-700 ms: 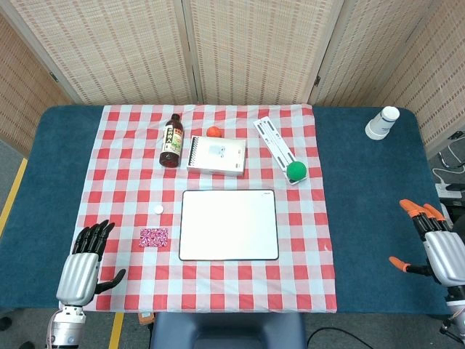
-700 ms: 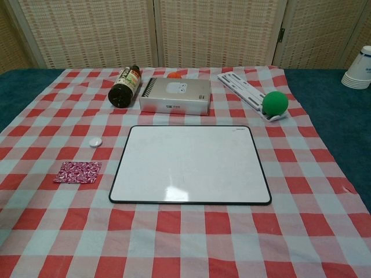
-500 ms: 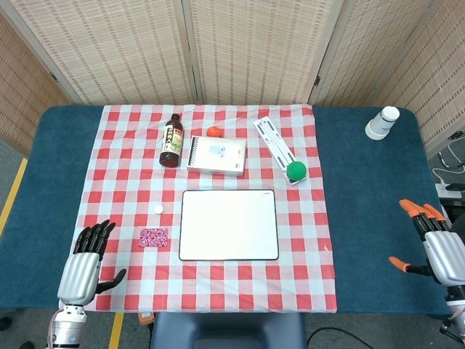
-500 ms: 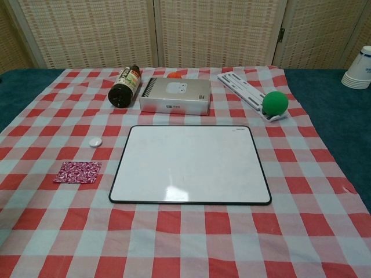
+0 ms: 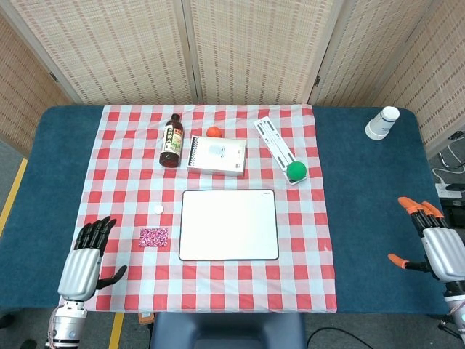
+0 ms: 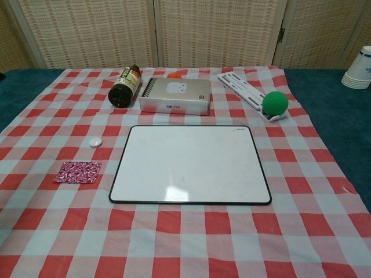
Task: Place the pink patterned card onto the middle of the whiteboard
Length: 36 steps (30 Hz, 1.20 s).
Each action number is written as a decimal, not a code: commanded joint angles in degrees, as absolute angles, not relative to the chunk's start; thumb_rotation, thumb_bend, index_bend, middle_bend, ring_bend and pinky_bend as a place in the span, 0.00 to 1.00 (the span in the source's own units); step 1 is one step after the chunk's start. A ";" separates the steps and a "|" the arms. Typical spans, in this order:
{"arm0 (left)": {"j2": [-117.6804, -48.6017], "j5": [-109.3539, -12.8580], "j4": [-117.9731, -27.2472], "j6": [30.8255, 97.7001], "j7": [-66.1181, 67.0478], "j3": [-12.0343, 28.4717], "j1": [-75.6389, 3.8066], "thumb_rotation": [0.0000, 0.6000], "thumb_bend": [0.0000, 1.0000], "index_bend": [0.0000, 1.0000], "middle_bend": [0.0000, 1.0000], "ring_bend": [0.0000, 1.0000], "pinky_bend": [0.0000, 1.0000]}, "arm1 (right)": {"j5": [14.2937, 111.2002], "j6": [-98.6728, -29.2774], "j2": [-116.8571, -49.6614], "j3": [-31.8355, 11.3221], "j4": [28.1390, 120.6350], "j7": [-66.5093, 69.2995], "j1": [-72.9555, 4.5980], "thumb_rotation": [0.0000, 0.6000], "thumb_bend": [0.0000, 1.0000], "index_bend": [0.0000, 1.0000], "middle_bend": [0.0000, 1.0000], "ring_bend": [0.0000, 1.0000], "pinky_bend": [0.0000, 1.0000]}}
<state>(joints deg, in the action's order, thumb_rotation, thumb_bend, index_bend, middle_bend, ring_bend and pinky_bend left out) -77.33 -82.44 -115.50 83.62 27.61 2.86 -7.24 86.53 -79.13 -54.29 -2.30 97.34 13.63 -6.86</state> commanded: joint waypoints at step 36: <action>-82.11 -52.22 -116.43 70.12 47.05 9.99 -26.19 1.00 0.23 0.29 0.94 0.98 1.00 | 87.71 -80.87 -54.21 -1.84 97.11 14.73 -5.87 1.00 0.00 0.05 0.08 0.00 0.07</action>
<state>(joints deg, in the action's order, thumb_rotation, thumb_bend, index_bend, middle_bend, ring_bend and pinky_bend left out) -79.86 -54.87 -118.68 70.86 47.44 9.12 -24.36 87.69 -80.84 -54.37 -1.82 97.01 14.57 -5.88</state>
